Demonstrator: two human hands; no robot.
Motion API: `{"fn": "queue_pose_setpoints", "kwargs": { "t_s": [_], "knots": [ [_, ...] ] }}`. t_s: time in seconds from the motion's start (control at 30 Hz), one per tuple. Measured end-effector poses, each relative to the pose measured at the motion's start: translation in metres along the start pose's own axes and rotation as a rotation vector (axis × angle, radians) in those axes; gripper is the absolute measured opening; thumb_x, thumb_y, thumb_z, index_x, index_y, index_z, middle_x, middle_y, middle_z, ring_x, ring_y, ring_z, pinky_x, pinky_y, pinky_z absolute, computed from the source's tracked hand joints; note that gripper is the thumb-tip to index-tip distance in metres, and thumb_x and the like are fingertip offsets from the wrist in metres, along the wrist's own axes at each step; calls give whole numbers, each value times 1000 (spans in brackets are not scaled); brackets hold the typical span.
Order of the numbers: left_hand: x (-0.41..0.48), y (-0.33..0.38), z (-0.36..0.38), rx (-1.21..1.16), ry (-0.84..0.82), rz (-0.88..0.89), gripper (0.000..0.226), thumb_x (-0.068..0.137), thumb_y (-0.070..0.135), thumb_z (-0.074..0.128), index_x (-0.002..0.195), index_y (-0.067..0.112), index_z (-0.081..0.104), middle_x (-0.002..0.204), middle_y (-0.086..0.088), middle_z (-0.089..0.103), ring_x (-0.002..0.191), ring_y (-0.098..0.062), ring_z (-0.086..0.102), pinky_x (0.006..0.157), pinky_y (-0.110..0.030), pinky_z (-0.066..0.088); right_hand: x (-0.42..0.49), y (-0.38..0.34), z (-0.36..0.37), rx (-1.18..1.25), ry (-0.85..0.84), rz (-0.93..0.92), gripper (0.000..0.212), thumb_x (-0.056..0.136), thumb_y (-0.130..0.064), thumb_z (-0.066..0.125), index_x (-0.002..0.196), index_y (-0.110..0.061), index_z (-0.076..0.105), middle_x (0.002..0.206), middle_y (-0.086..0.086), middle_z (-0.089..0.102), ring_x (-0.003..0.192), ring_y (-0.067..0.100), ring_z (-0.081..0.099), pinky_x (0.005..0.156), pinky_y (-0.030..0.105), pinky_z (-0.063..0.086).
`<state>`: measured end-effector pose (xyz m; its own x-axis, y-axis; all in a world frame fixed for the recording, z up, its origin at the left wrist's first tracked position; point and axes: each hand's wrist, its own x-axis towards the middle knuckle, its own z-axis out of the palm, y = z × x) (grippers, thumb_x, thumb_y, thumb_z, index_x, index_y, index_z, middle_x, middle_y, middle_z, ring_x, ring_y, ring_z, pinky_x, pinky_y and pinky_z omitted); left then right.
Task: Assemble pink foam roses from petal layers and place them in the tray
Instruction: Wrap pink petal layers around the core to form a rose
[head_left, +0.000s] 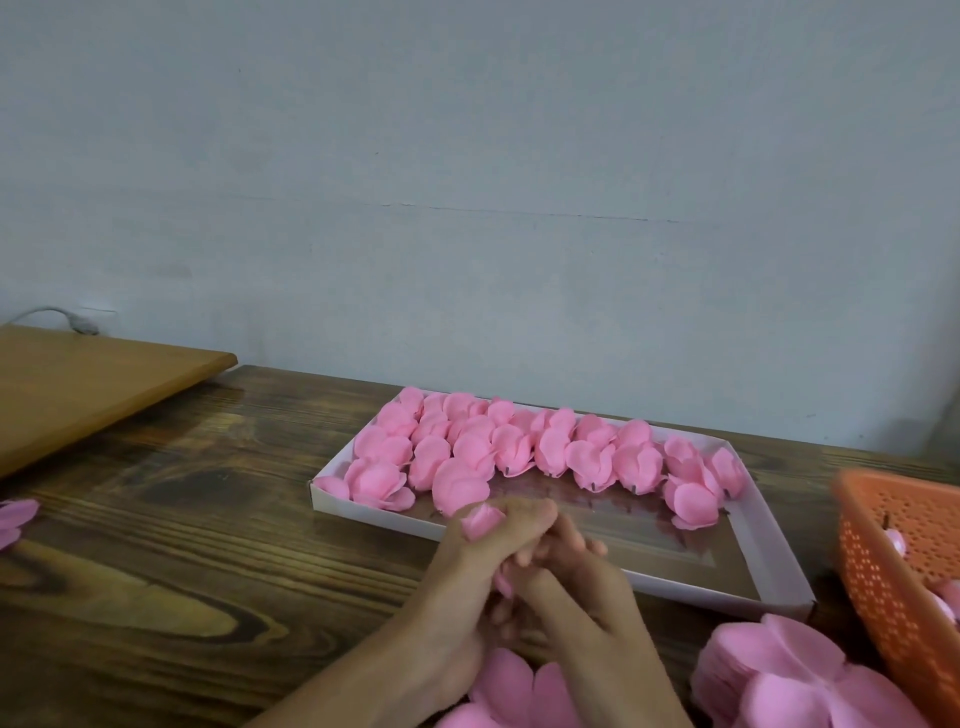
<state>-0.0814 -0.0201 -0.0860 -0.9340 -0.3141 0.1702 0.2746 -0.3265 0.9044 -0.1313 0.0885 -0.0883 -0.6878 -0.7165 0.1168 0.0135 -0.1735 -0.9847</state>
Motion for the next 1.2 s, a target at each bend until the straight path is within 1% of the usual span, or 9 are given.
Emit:
{"fn": "queue_pose_setpoints", "kwargs": {
  "t_s": [0.07,0.2,0.3,0.4,0.57,0.7,0.83,1.03,1.2],
  "knots": [
    [2,0,-6,-26,-55,-1,53,85,48,82,54,20,49,84,-7,68,103,-32,73,56,-26,31,2,-5,6,208,-71,164,8,70,-7,76,68,-14,74,68,16,64,57,25,61,51,30,48],
    [3,0,-14,24,-144,-10,54,88,63,75,53,24,59,91,-6,76,85,-31,70,61,-32,48,0,-17,9,301,-93,369,8,65,-24,80,71,-18,80,63,18,64,48,25,57,46,28,42],
    [8,6,-17,-47,-89,16,54,89,59,76,67,11,67,106,-25,76,60,-22,70,45,-30,53,-2,-22,-12,-341,-96,35,23,99,-38,63,81,-33,77,67,-3,72,56,10,62,56,24,45],
    [19,8,-28,-25,131,149,50,87,50,80,58,13,61,66,-16,63,62,-24,68,66,-34,58,1,-34,-34,-982,-17,-303,17,94,-49,59,79,-45,67,78,-26,68,76,-2,64,66,13,39],
    [29,1,-43,24,290,122,58,86,48,79,52,19,42,50,-1,31,37,-15,30,44,-28,38,-11,-43,-35,-1101,-246,-143,22,83,-66,66,92,-48,74,101,-29,69,100,-14,59,97,3,29],
    [32,-10,-46,70,250,106,63,82,50,83,53,17,38,49,-4,29,35,-16,28,42,-26,35,-25,-56,-18,-1391,-134,-447,22,81,-74,58,81,-58,73,73,-36,66,56,-24,42,80,-11,20],
    [33,-15,-48,134,202,120,62,87,47,80,54,15,39,46,-4,32,35,-17,30,43,-27,36,-20,-48,-20,-1118,-308,-124,15,90,-53,68,100,-44,76,72,-42,60,73,-32,49,74,-7,31],
    [34,-18,-51,164,221,113,60,89,44,78,53,15,40,45,-3,34,36,-17,31,44,-27,37,-8,-28,-21,-1158,-306,-107,13,82,-48,72,94,-50,73,55,-45,51,71,-26,54,68,-7,32],
    [34,-18,-51,175,248,109,60,84,45,81,53,15,40,46,-4,34,36,-17,31,43,-27,37,-5,-13,-23,-1250,-312,-193,20,85,-47,66,68,-56,64,76,-46,56,78,-25,52,72,-3,37]
  ]
}}
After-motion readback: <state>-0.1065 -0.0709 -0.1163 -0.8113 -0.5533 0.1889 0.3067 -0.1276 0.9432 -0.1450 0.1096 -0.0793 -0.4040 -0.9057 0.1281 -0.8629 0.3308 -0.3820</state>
